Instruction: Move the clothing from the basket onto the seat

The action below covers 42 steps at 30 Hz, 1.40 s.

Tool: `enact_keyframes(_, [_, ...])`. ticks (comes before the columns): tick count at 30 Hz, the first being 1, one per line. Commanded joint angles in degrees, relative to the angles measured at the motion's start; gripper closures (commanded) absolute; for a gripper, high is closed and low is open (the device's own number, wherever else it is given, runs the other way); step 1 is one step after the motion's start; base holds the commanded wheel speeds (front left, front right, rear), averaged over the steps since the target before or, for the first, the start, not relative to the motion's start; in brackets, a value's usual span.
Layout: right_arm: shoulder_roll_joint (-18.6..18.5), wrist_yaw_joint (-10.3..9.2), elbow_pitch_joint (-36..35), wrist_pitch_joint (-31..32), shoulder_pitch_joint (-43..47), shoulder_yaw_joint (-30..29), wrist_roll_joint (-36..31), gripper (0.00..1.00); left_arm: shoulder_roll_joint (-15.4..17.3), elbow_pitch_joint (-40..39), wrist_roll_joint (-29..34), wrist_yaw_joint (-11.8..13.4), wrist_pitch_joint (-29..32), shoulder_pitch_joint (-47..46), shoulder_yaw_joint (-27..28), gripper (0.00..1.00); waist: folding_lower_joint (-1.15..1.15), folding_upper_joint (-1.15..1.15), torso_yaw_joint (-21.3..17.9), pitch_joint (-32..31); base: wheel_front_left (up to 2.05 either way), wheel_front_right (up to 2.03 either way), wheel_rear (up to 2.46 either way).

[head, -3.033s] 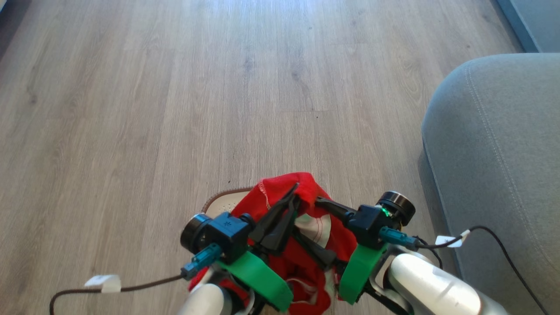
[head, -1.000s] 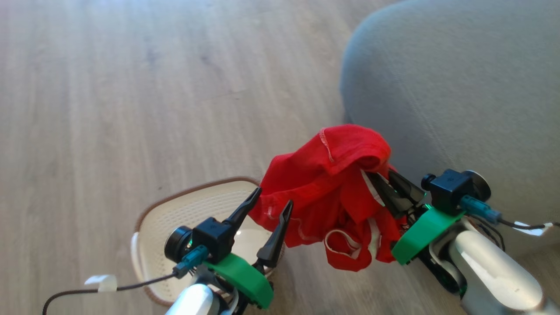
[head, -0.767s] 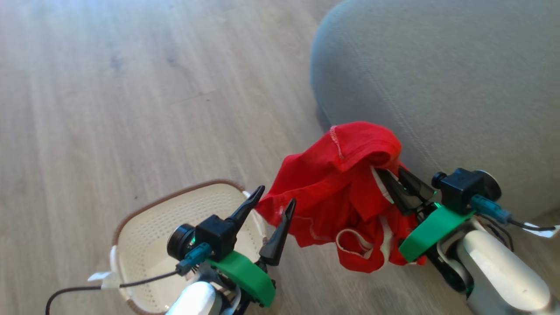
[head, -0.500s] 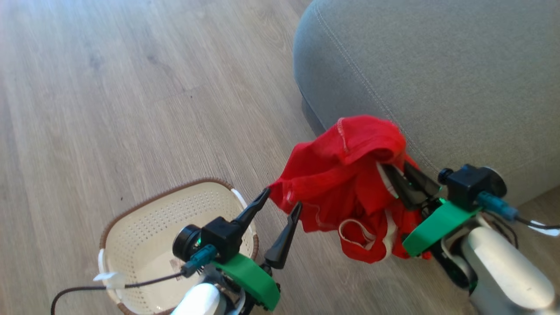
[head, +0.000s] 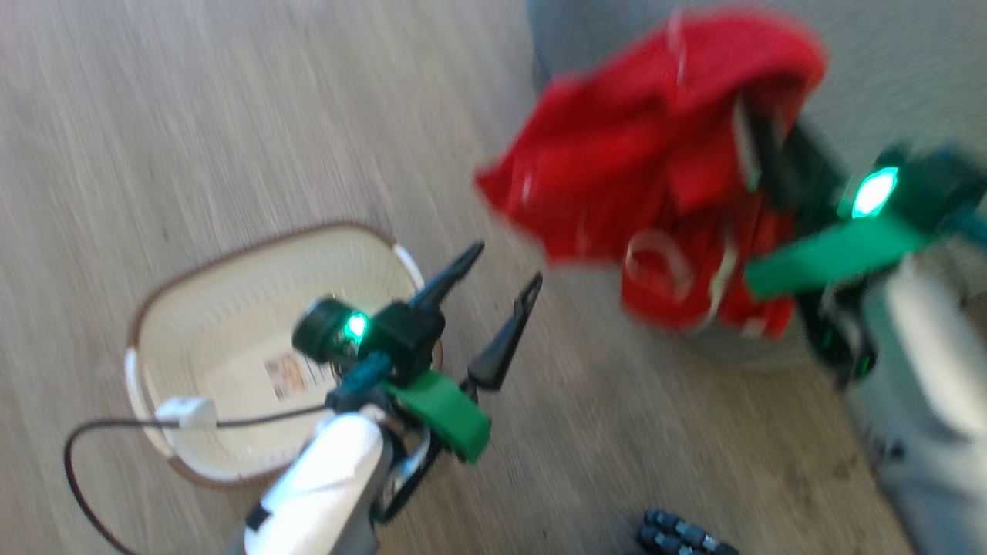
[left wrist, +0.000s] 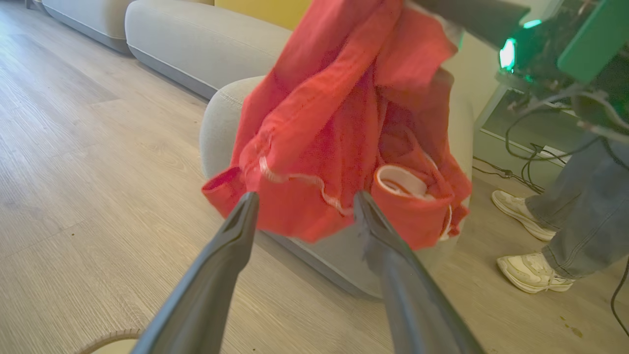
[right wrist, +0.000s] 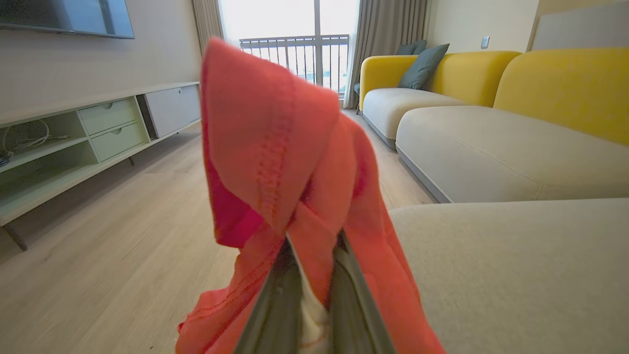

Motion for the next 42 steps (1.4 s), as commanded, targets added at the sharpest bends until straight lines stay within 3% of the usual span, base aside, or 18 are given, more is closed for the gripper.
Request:
enact_keyframes(1, [-0.2, 0.4, -2.2, -0.5, -2.7, -0.4, 0.1, 1.0, 0.4, -2.4, 0.7, -0.2, 0.3, -2.3, 1.1, 0.0, -0.01, 0.0, 2.0, 7.4, 0.0, 0.0, 0.0])
enact_keyframes(5, [-0.2, 0.4, -1.8, -0.5, -11.3, -3.6, 1.7, 1.0, 1.6, -3.6, 2.2, -0.1, 1.7, -6.2, 1.5, 0.0, -0.01, 0.0, 3.2, 14.5, 0.0, 0.0, 0.0])
enact_keyframes(10, [-3.2, 0.4, 2.1, -0.5, -23.4, -8.5, 5.4, 1.0, 3.3, -4.8, 3.6, 0.0, 3.1, -9.4, 2.0, 0.0, -0.01, 0.0, 3.8, 20.6, 0.0, 0.0, 0.0])
enact_keyframes(19, [-13.9, 0.4, 15.5, 0.1, -44.3, -16.8, 13.3, 1.0, 4.0, -7.3, 4.9, 0.6, 4.7, -10.4, 0.9, 0.0, -0.01, 0.0, 5.1, 24.8, 0.0, 0.0, 0.0])
enact_keyframes(27, [-23.3, 0.4, 28.6, 1.9, -53.0, -20.2, 10.7, 1.0, 5.4, -10.2, 4.9, 1.6, 5.9, -9.7, 1.3, 0.0, -0.01, 0.0, 5.3, 26.8, 0.0, 0.0, 0.0])
enact_keyframes(31, [-22.6, 0.4, 33.8, 1.6, -51.1, -20.3, 10.7, 1.0, 5.9, -11.0, 4.6, 2.1, 6.6, -8.9, 1.5, 0.0, -0.01, 0.0, 4.7, 27.8, 0.0, 0.0, 0.0])
enact_keyframes(38, [-16.5, 0.4, 44.6, -0.2, -43.5, -18.7, 11.0, 1.0, 7.1, -12.1, 4.1, 3.2, 7.6, -6.8, 1.7, 0.0, -0.01, 0.0, 3.2, 28.8, 0.0, 0.0, 0.0])
enact_keyframes(42, [-14.7, 0.4, 49.2, -0.4, -41.0, -17.0, 9.7, 0.99, 7.3, -12.1, 3.4, 3.9, 7.5, -6.1, 2.4, 0.0, -0.01, 0.0, 2.7, 27.8, 0.0, 0.0, 0.0])
